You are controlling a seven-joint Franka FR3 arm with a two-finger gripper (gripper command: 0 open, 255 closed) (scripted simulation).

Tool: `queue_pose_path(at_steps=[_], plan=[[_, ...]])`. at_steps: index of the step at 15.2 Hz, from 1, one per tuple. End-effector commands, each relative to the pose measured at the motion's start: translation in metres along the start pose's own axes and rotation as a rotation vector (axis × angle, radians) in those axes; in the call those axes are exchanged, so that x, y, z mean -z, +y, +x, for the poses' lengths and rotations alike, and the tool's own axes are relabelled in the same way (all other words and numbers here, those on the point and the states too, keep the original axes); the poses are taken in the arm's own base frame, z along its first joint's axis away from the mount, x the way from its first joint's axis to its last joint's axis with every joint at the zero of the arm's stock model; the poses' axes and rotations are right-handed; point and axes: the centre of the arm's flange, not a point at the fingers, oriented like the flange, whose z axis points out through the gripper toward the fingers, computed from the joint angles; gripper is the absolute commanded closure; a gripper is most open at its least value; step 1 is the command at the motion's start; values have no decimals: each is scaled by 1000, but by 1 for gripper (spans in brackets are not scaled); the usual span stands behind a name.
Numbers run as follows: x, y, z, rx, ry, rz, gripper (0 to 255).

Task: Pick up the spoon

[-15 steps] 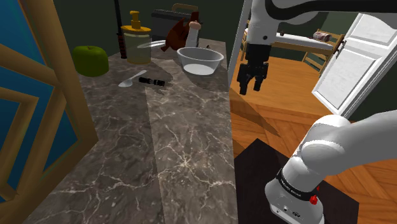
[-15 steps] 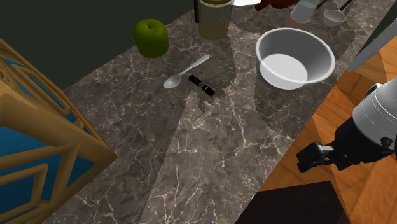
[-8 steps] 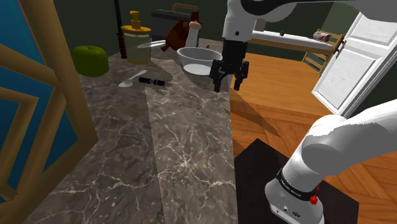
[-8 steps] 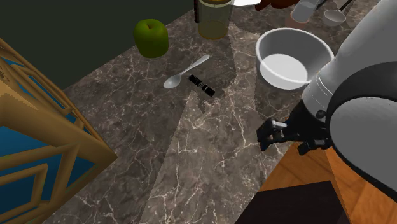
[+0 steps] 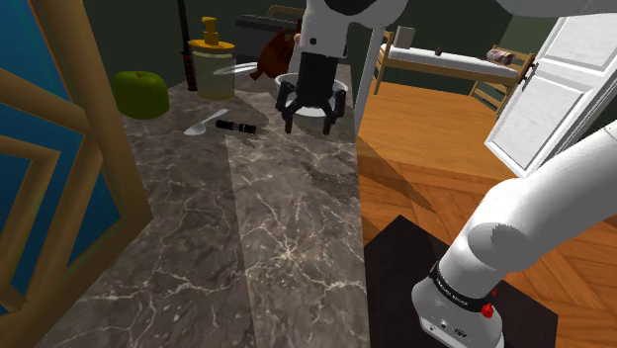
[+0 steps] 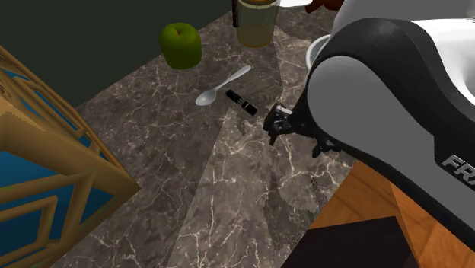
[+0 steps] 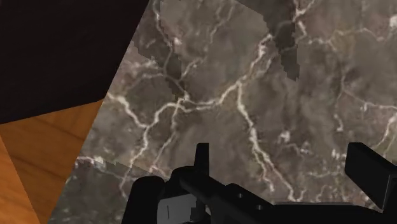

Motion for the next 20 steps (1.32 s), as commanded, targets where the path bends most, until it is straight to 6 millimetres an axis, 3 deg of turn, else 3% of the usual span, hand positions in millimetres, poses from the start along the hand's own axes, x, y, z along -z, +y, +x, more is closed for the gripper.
queue_pose_path(at_steps=[1, 13, 18, 20], plan=[[-1, -24, 10, -50, 7, 14, 0], [12, -138, 97, -326, 53, 85, 0], [21, -178, 142, -442, 72, 115, 0], [17, -183, 150, -460, 75, 119, 0]])
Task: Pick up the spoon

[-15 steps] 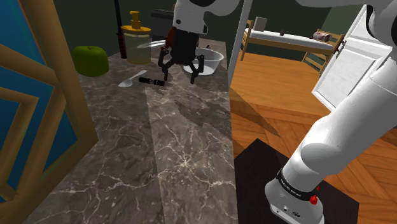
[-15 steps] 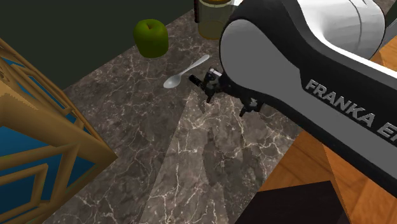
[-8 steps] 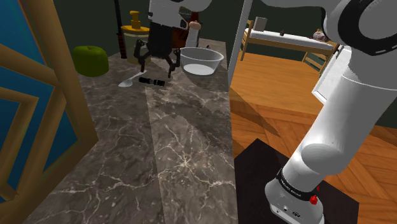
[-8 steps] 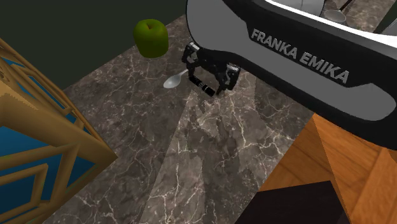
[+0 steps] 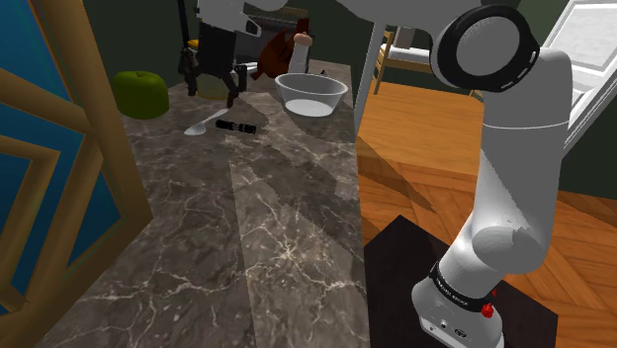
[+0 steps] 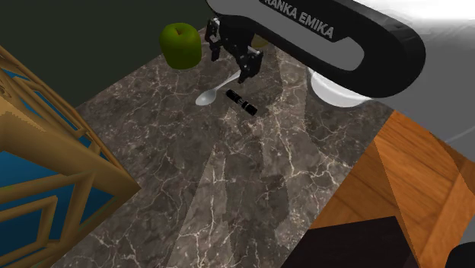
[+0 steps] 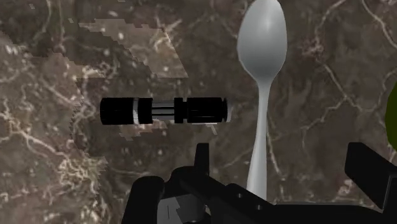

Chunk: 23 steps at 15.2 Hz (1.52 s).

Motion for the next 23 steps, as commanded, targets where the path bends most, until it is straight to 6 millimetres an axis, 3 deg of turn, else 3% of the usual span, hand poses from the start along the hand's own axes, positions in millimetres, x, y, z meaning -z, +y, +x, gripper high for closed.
queue_pose_path(at_steps=[1, 8, 9, 18, 23], plan=[[-9, -2, 4, -12, 2, 3, 0], [-38, 2, 8, -12, 2, 3, 0], [-38, 2, 9, -12, 2, 3, 255], [-38, 2, 8, -12, 2, 3, 255], [-12, -2, 4, -12, 2, 3, 255]])
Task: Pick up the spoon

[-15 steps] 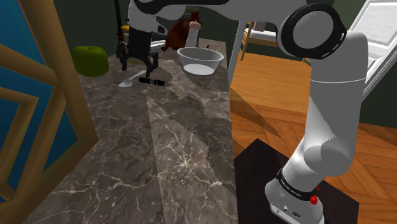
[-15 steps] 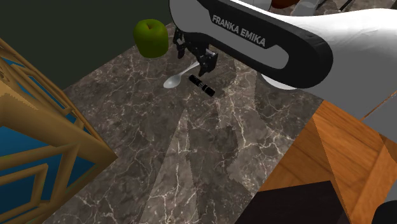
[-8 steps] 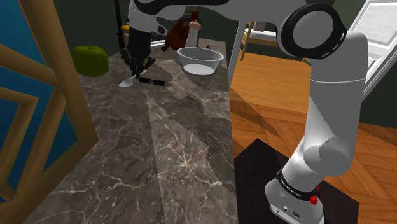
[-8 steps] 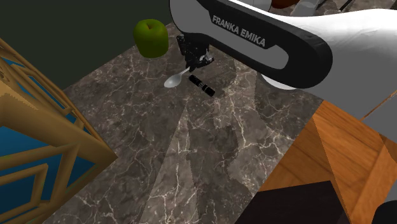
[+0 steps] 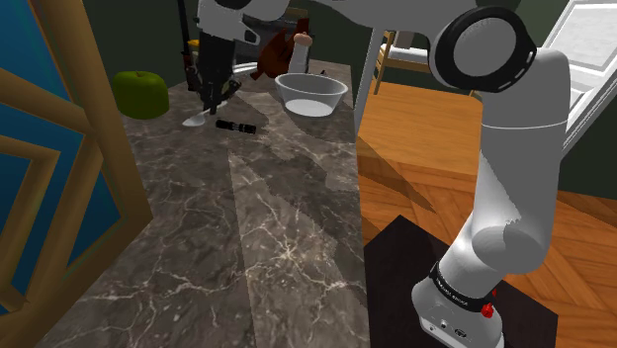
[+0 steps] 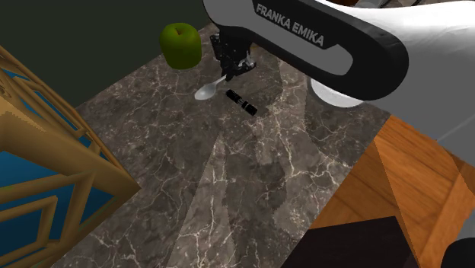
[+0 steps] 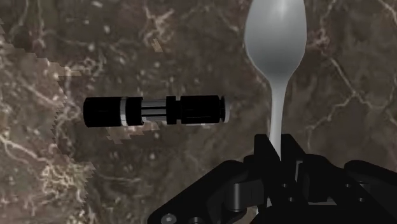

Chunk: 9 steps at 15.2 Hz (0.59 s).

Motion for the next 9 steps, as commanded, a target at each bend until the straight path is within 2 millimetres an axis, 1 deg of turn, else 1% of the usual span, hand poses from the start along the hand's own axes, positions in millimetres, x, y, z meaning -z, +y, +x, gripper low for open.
queue_pose_path(at_steps=[1, 9], plan=[[10, -1, -2, 0, 0, 0, 255], [52, -7, -8, 0, 0, 0, 255]])
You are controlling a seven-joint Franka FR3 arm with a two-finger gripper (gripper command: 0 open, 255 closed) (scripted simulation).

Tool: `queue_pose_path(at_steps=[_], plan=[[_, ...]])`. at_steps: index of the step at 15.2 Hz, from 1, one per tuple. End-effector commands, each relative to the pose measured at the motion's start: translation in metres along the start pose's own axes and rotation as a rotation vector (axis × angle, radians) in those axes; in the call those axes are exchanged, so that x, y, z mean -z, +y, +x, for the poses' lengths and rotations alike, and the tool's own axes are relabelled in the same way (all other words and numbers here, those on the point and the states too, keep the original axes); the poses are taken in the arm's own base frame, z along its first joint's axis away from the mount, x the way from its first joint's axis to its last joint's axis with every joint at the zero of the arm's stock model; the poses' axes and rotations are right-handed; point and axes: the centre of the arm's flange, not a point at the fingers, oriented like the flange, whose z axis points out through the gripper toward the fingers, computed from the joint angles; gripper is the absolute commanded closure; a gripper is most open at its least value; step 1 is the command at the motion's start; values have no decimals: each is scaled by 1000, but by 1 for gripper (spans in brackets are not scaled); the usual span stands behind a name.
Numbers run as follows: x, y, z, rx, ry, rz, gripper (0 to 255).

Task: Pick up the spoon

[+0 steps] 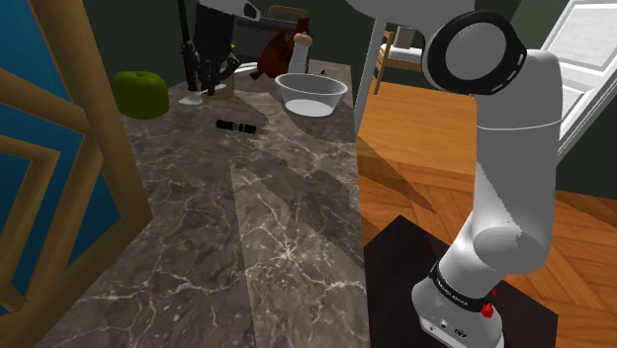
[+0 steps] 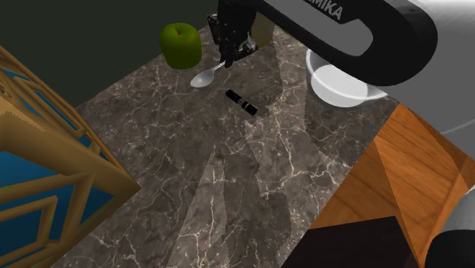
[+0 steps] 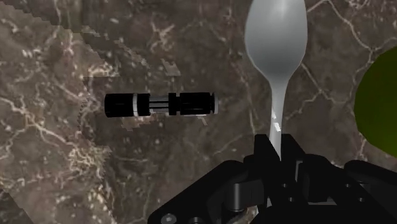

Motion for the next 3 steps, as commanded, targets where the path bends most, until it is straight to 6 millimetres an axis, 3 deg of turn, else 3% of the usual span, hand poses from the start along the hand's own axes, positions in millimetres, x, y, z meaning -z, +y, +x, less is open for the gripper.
queue_pose_path(at_steps=[1, 3], plan=[[10, -2, -1, 0, 0, -1, 255], [10, -2, -1, 0, 0, -1, 255]])
